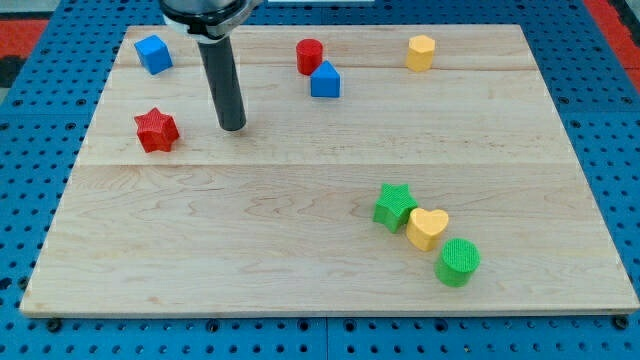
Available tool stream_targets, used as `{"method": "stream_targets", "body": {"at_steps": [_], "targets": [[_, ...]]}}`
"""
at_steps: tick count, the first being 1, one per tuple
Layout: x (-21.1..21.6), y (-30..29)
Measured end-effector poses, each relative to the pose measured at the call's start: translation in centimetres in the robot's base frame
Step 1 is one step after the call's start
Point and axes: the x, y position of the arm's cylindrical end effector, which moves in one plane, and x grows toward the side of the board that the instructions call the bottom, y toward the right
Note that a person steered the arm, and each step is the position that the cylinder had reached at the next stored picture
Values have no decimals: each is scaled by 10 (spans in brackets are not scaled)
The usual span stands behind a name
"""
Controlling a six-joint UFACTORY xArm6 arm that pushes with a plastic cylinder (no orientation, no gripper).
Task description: Place the green star at the center right side of the board
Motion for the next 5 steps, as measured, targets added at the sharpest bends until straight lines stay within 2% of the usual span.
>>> {"method": "stream_targets", "body": {"at_steps": [4,5], "targets": [[0,28],[31,45]]}}
